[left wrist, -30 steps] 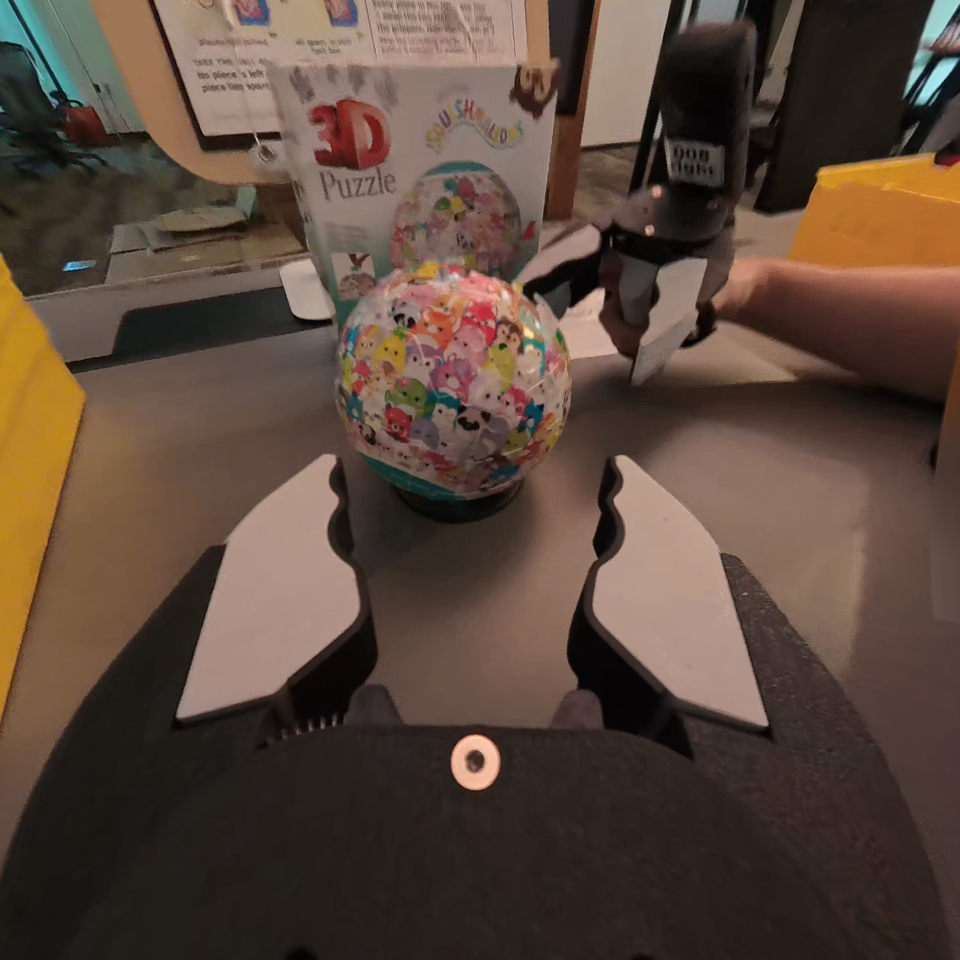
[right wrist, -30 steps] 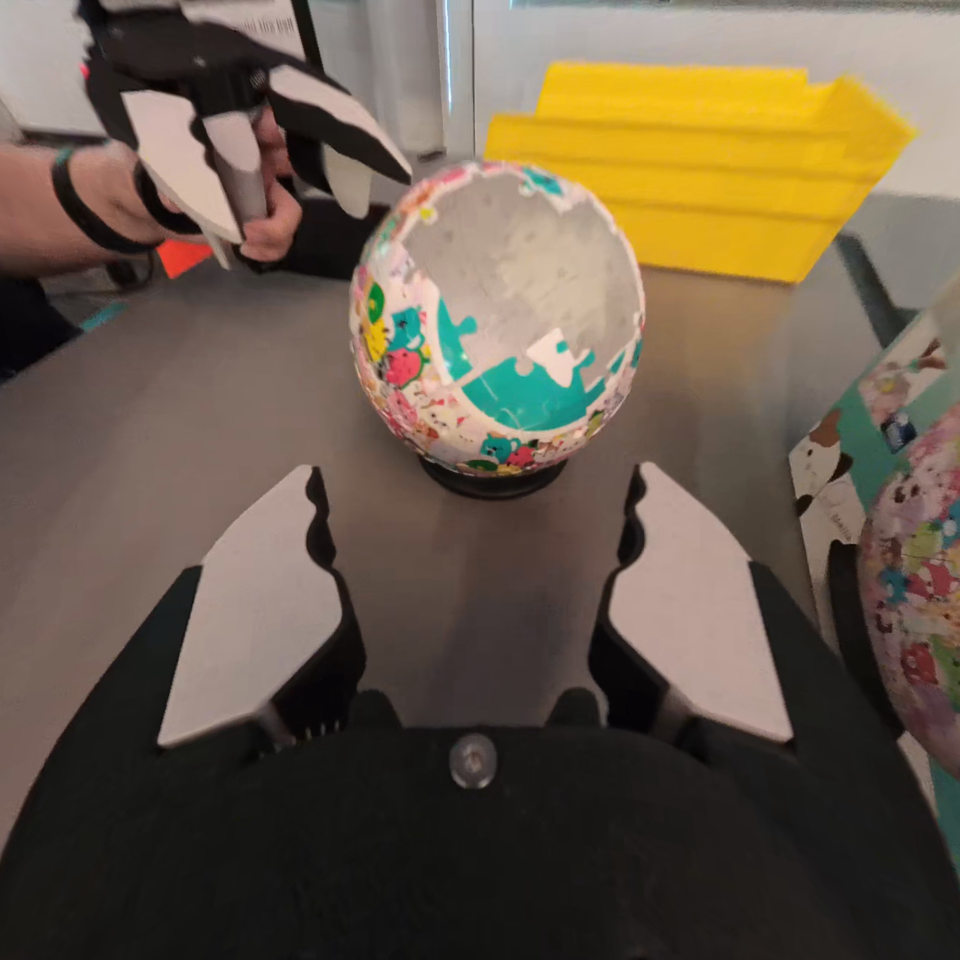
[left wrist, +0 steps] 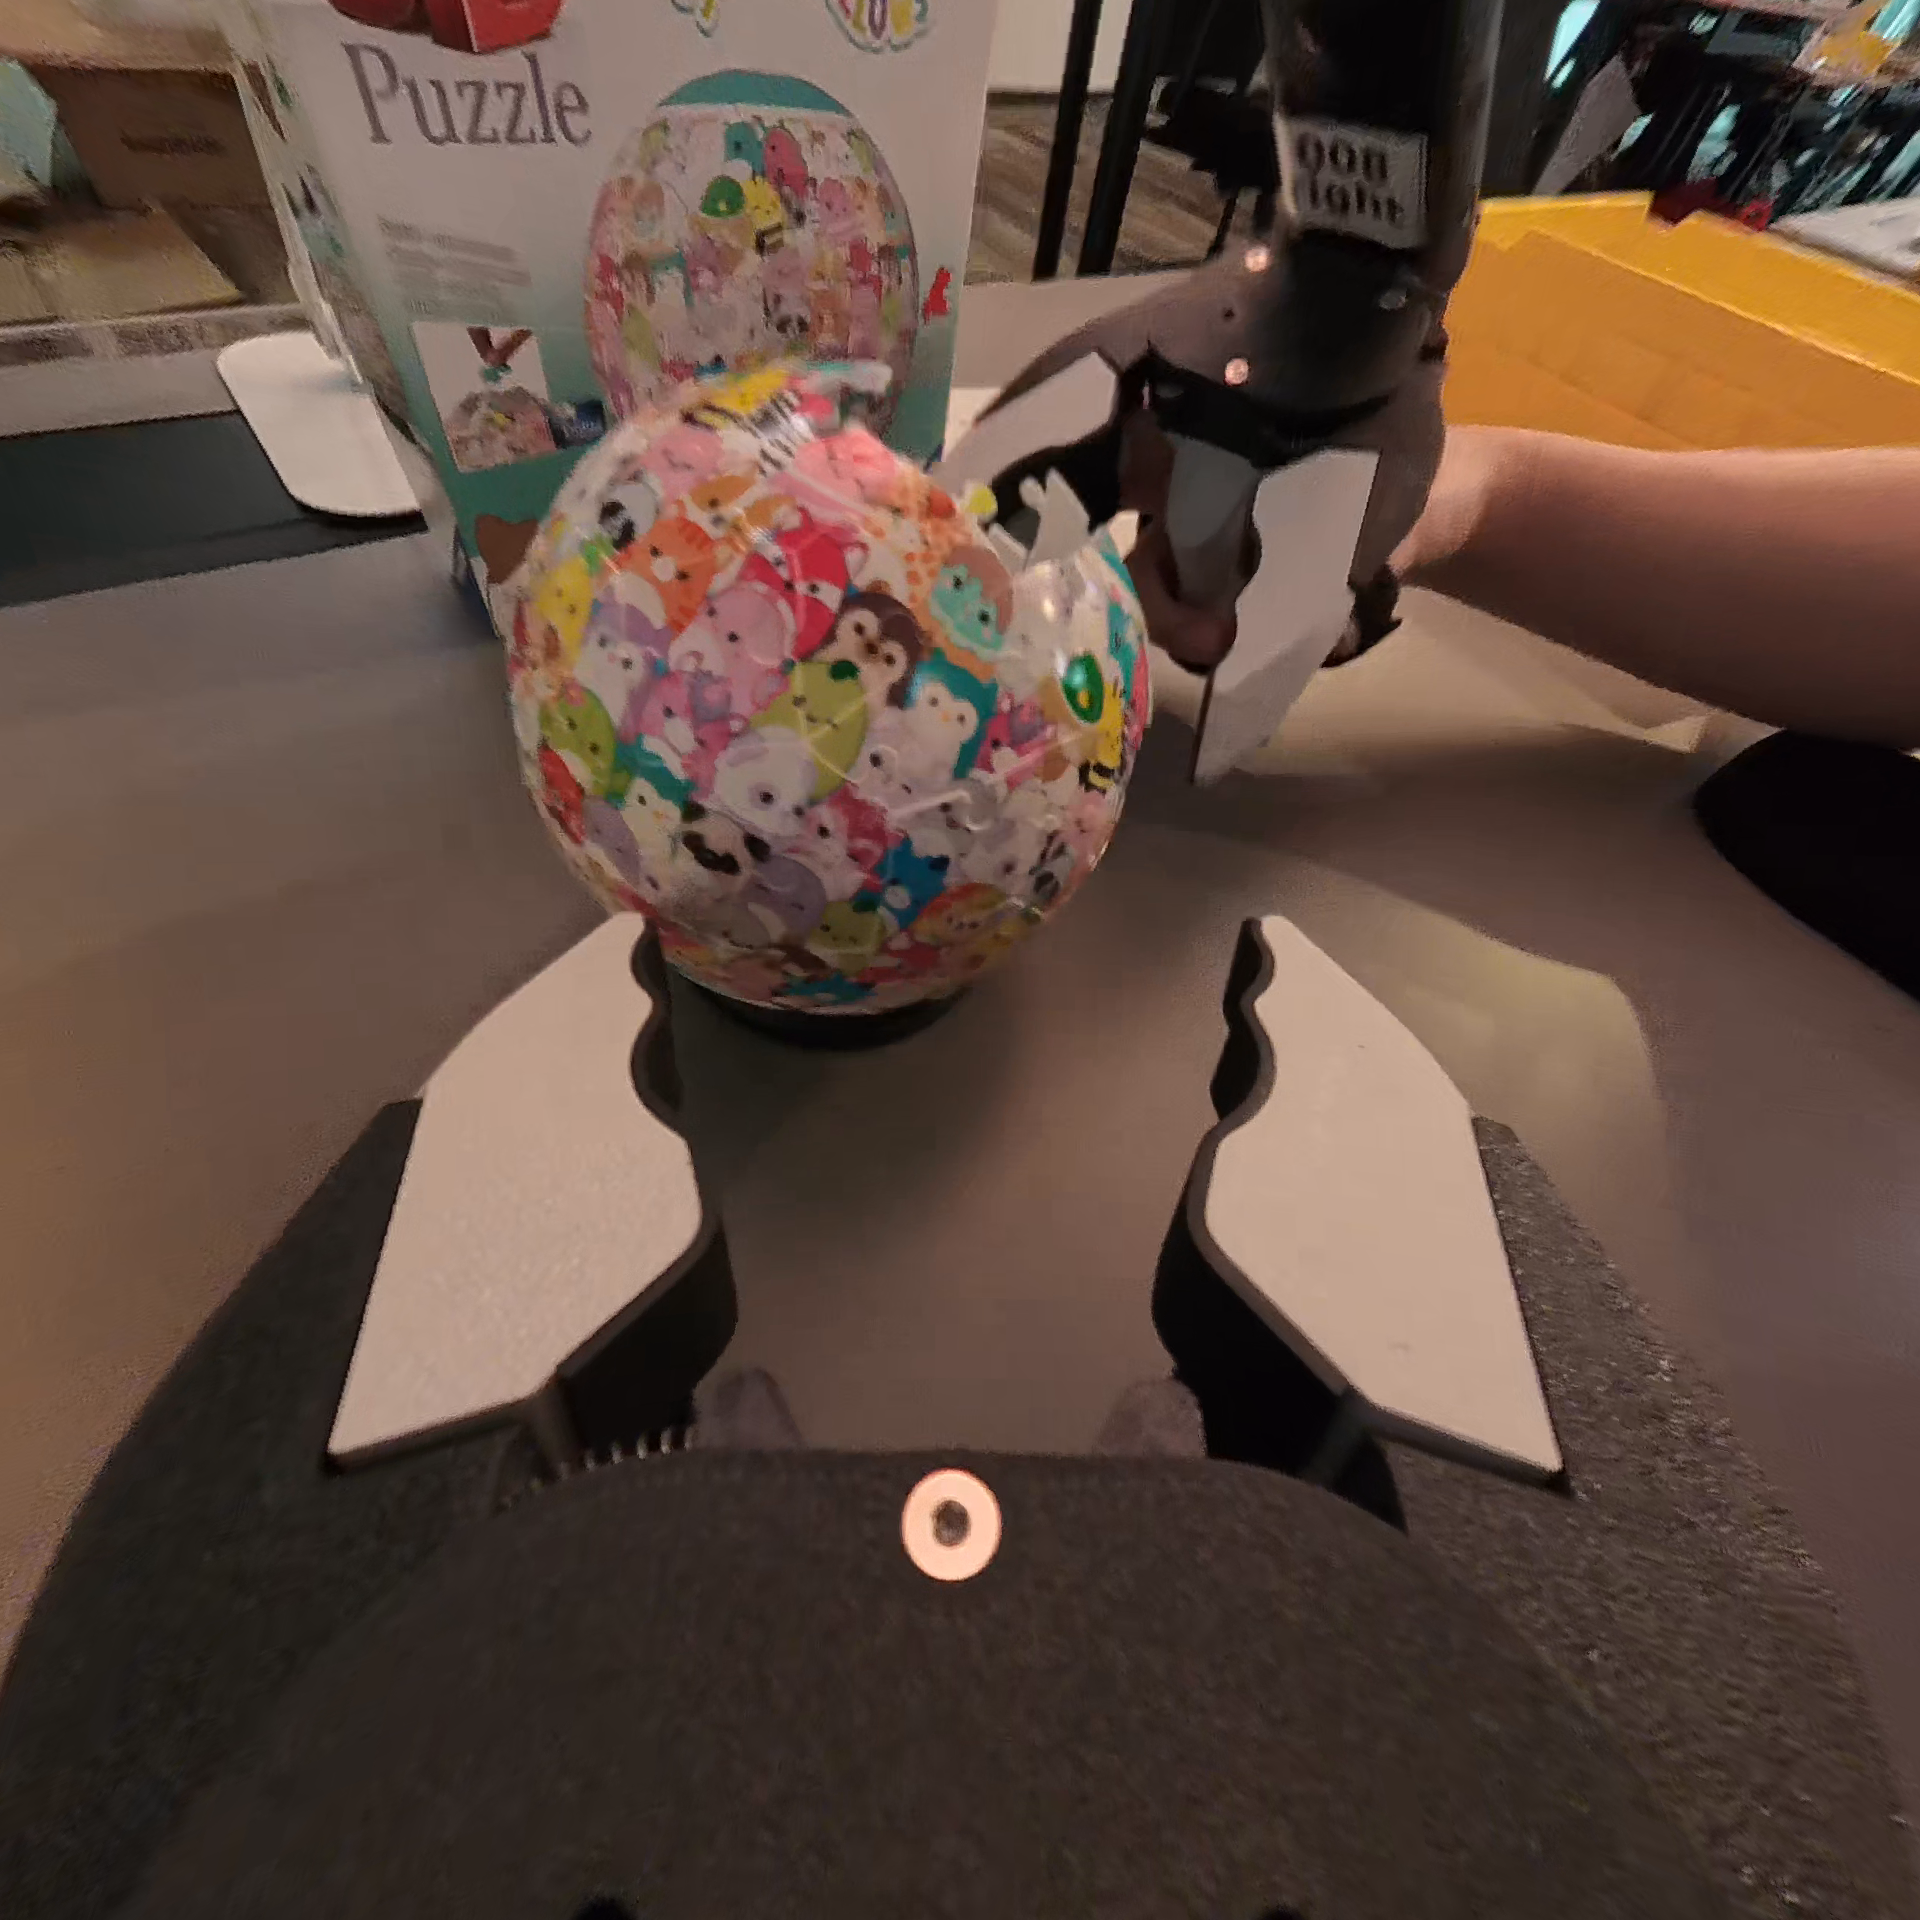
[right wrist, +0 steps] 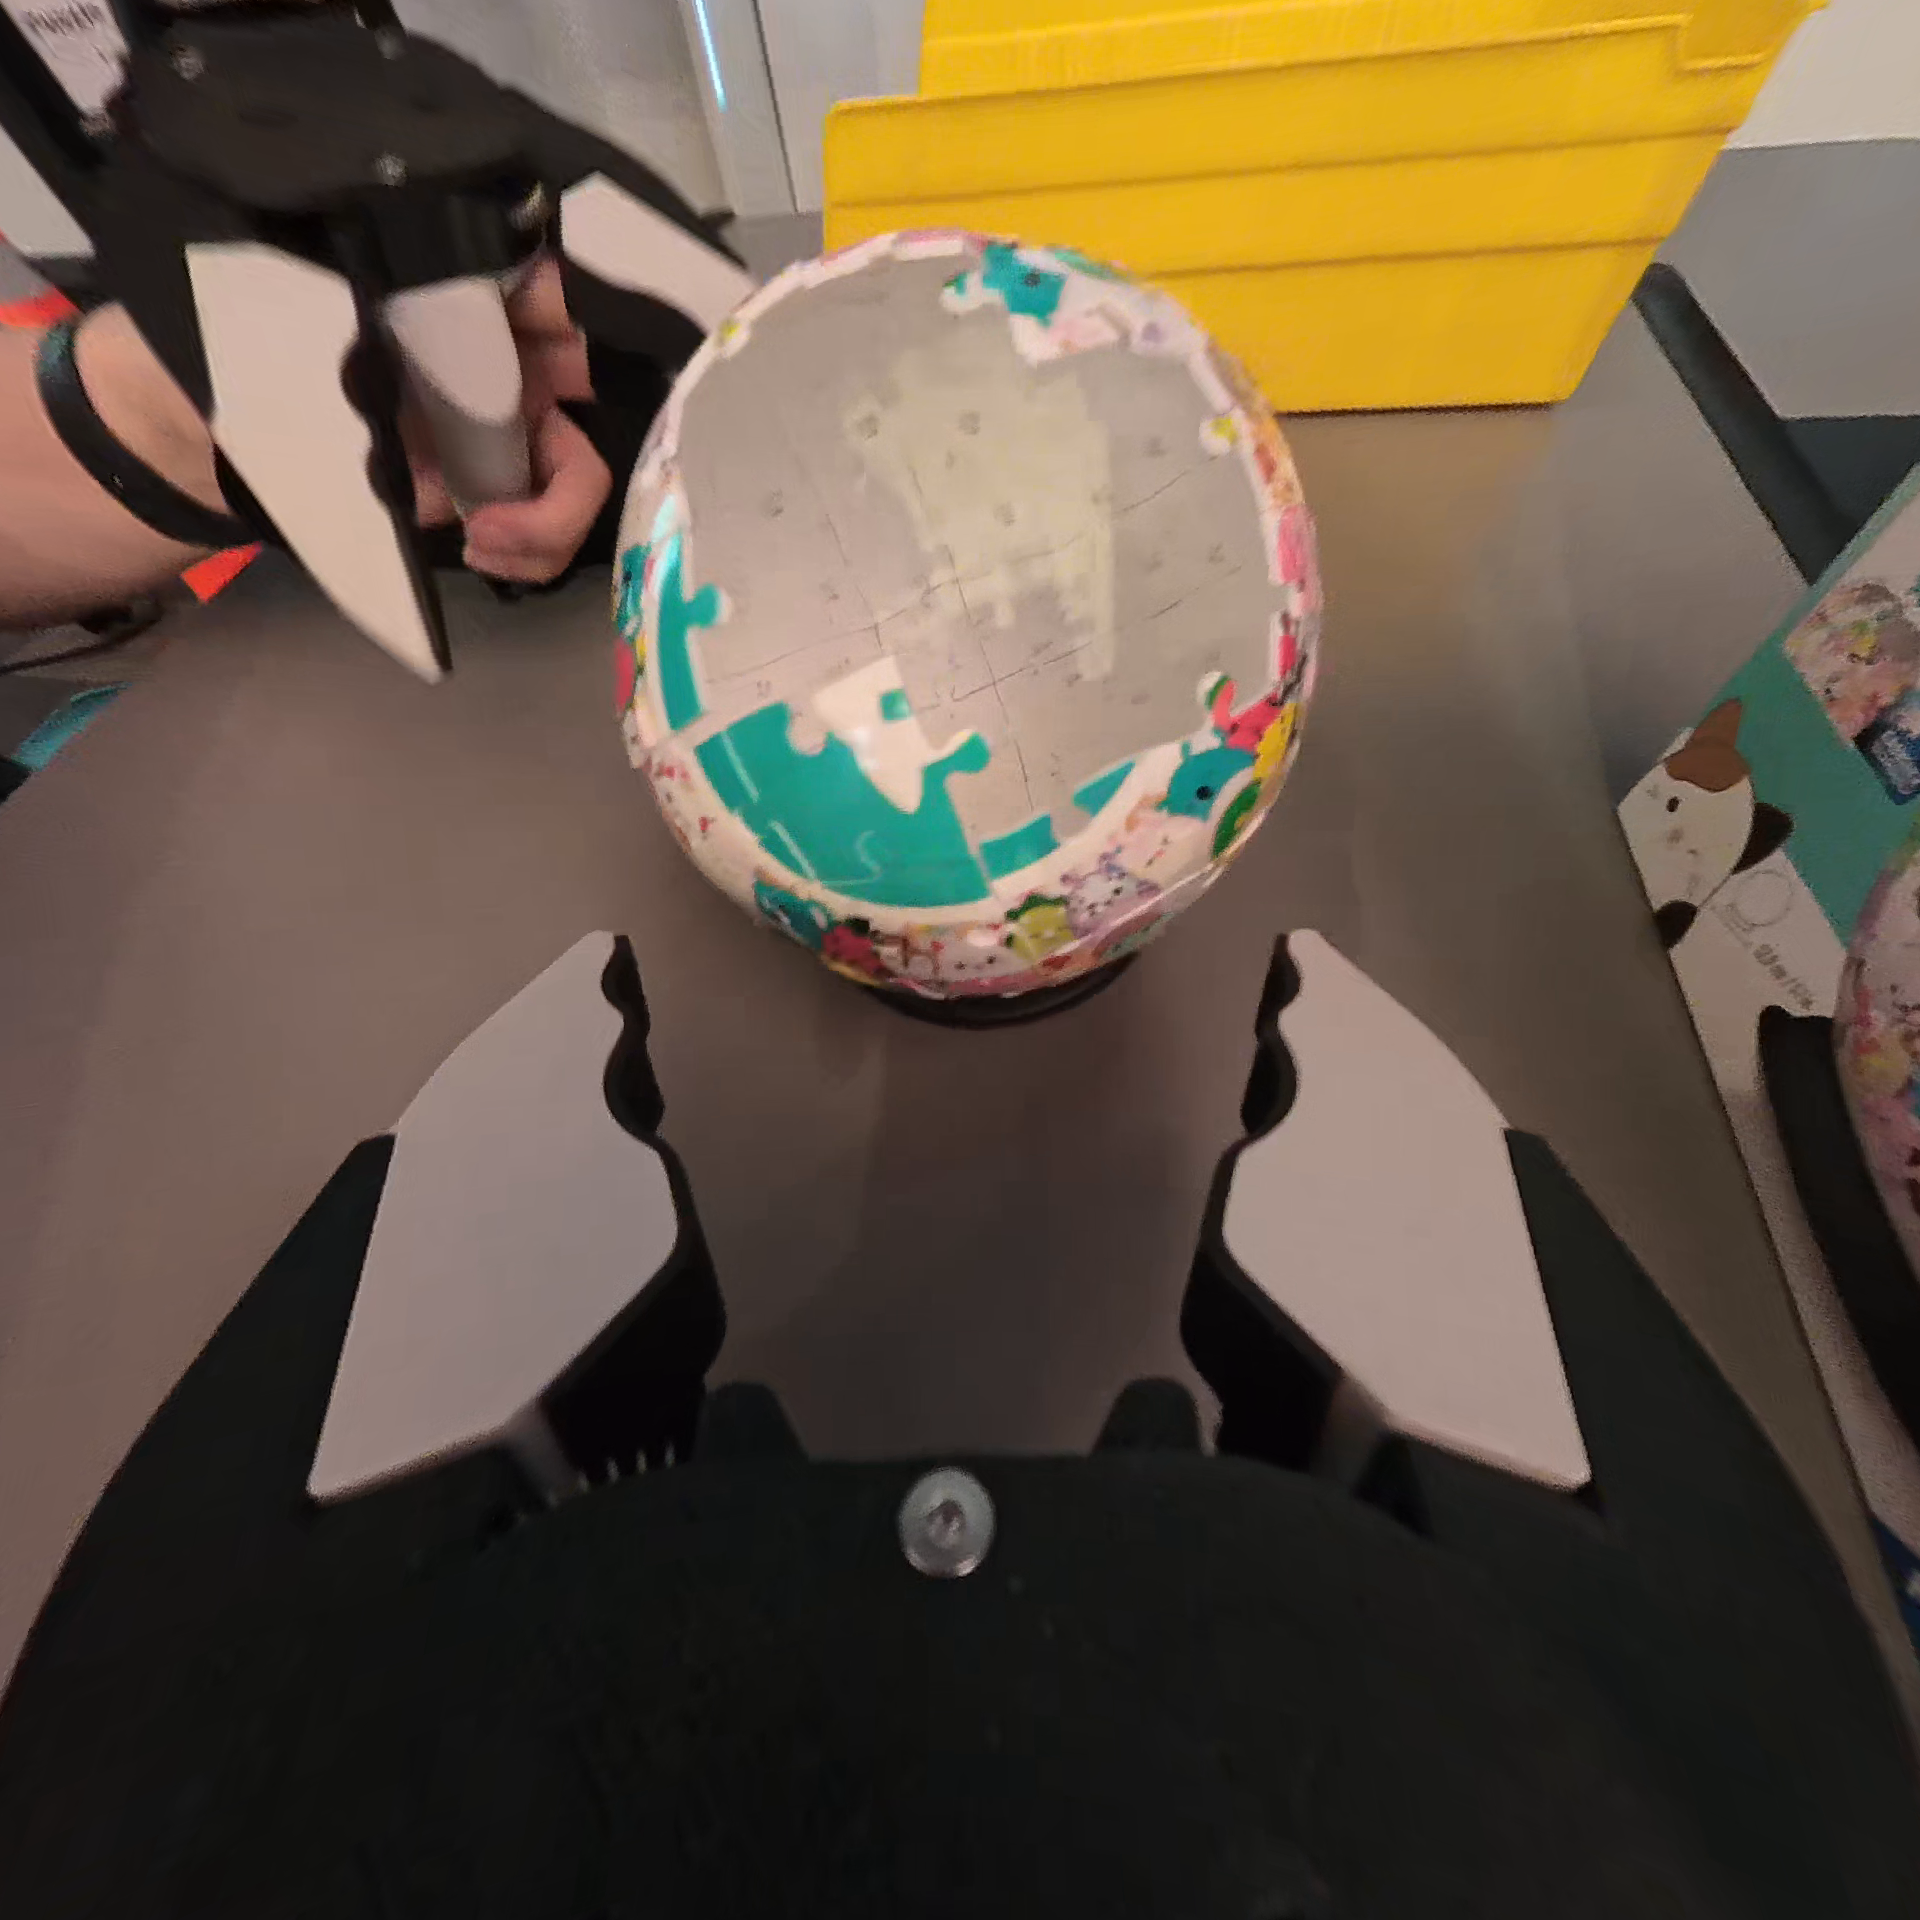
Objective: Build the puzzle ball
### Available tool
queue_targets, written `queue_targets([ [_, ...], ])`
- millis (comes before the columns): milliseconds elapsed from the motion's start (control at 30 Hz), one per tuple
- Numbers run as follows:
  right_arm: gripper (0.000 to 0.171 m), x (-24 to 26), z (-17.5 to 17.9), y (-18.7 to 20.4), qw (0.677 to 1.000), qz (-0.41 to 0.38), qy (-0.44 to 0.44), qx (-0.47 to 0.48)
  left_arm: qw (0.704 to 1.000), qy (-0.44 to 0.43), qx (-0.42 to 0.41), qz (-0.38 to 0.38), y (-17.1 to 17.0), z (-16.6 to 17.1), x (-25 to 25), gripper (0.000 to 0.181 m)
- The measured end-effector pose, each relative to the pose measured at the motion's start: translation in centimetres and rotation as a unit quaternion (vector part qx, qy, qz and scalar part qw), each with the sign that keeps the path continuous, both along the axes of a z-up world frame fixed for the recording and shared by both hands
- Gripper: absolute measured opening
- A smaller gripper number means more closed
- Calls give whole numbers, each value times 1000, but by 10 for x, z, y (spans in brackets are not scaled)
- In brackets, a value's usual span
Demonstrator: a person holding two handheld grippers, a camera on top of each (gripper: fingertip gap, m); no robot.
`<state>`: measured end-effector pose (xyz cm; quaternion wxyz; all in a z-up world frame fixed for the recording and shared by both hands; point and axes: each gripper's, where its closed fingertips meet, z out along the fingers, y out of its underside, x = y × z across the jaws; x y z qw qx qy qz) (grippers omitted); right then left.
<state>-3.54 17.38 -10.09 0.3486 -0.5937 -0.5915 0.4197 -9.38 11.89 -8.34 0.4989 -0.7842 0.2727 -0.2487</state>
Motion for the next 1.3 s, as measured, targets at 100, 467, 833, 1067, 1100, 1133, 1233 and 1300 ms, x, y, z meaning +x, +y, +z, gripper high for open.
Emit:
queue_targets([
  [100, 113, -6, 4, -8, 999, 30, 18, -26, 1000, 16, 15, 5, 4, -4, 4, 105],
  [467, 113, 3, -3, -29, 1000, -13, -24, -11, 999, -22, 6, -48, 29, 4, -4, 109],
  [833, 114, -11, -9, 4, 999, -25, -27, 24, 997, 55, 32, -48, 26, -11, -18, 101],
  [1067, 111, -23, -7, 1, 999, -40, -27, 8, 993, 70, 16, -91, 30, -13, -17, 89],
  [1100, 111, -24, -7, 1, 998, -49, -30, -2, 994, 65, 14, -92, 31, -13, -17, 90],
  [1133, 111, -24, -6, 0, 998, -56, -30, -11, 994, 55, 9, -94, 31, -12, -17, 91],
  [1233, 110, -23, -6, -3, 995, -80, -41, -41, 995, 15, -15, -102, 32, -10, -16, 91],
  [1300, 110, -23, -6, -6, 992, -100, -50, -67, 993, 0, -30, -111, 31, -9, -15, 91],
])
